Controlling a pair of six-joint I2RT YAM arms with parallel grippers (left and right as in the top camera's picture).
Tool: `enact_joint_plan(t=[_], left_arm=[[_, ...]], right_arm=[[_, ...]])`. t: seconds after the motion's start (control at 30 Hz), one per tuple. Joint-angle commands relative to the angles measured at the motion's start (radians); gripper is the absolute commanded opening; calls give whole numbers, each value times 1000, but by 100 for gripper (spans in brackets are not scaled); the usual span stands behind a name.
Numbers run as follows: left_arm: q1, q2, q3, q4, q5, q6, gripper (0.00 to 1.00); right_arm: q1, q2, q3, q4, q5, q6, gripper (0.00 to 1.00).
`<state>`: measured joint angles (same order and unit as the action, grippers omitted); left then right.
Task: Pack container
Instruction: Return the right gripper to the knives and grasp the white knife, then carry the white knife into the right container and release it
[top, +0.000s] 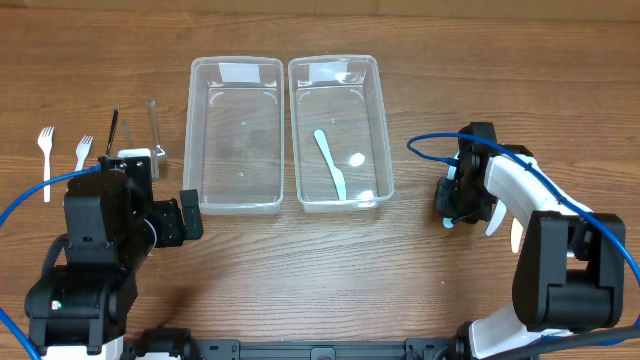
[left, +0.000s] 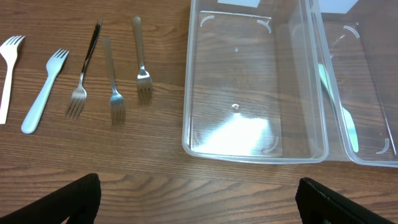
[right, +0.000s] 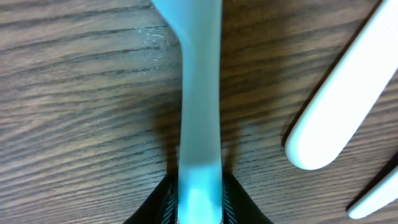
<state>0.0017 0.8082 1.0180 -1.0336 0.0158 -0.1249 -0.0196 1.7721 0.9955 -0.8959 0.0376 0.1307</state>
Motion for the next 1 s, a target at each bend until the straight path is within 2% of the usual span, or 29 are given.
enact_joint_plan(t=[0.0,0.3,0.33,0.47,0.6,0.73,0.83,0.97], left_arm=[[5,-3,23,-2,11,-10,100],[5,-3,23,-2,11,-10,100],[5,-3,23,-2,11,-10,100],[5,-3,23,-2,11,-10,100],[5,-3,23,-2,11,-10,100],[5,-3,23,-2,11,-10,100],[5,-3,23,-2,11,-10,100],[5,-3,23,-3,11,-11,100]], right_arm=[[0,9,-18,10,5,4,21],[0,9,-15,19,0,4,16],[0,8,-11,19,-11,4,12],[2,-4,43,-3,-39,20,5],[34,-89,146,-59,-39,26,4],[141,-191,315,-144,-39,22,4],[283,-201,470,-205,-35,23,4],[475,-192,536,-98,-28,99,4]])
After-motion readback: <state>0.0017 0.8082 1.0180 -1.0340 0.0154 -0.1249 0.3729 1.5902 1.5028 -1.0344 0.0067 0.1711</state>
